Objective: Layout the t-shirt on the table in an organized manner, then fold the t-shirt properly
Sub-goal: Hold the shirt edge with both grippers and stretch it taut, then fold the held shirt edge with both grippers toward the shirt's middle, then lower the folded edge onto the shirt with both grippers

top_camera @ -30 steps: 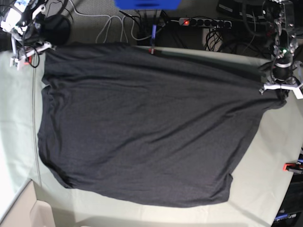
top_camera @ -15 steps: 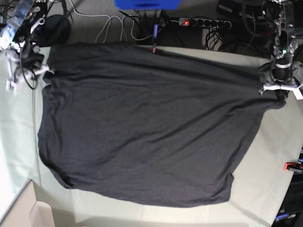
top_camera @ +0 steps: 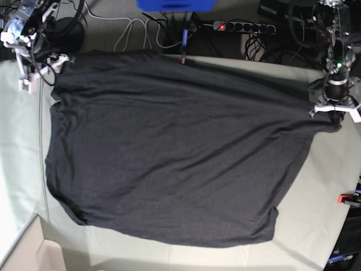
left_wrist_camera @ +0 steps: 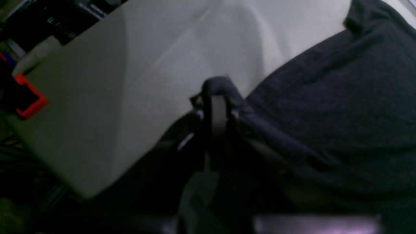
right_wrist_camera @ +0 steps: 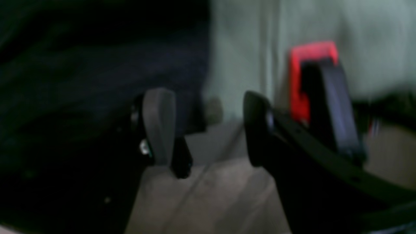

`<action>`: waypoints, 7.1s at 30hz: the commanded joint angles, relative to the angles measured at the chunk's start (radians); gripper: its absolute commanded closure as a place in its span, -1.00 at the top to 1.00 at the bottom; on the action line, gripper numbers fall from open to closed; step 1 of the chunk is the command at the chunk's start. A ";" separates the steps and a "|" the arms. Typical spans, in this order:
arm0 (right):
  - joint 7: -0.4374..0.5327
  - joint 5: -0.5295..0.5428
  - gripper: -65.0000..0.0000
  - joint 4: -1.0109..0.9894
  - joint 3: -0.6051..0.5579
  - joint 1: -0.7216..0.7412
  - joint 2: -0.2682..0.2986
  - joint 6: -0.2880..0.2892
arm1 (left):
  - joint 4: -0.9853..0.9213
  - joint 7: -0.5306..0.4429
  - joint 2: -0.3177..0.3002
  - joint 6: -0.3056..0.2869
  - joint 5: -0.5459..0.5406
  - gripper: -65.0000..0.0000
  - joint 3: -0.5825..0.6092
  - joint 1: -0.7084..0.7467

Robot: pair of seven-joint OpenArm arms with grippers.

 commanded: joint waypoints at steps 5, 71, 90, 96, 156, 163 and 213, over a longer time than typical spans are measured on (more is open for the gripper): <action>0.031 0.012 0.05 -0.023 -0.003 -0.005 -0.008 -0.001 | 0.013 -0.028 -0.016 0.003 0.007 -1.00 -0.005 -0.006; 0.021 0.011 -1.00 0.177 -0.040 0.141 -0.015 -0.001 | -0.032 -0.028 -0.016 -0.001 0.010 -1.00 -0.002 -0.096; 0.029 0.012 -1.00 0.114 0.025 0.188 0.045 -0.001 | 0.157 -0.028 -0.025 -0.001 0.014 -1.00 0.024 0.117; 0.024 0.012 -1.00 0.108 0.025 0.220 0.046 -0.001 | 0.131 -0.028 -0.019 -0.001 0.016 -1.00 0.029 0.059; 0.024 0.011 -1.00 -0.021 0.017 0.297 0.074 -0.001 | -0.438 0.162 -0.016 -0.005 0.014 -0.01 0.119 -0.421; 0.023 0.011 -1.00 -0.021 0.017 0.294 0.074 -0.001 | -0.449 0.163 0.001 -0.005 0.017 -0.19 0.121 -0.437; 0.112 0.012 -0.63 -0.225 0.015 0.101 0.035 -0.001 | -0.441 0.162 0.034 -0.005 0.165 -1.00 0.110 -0.438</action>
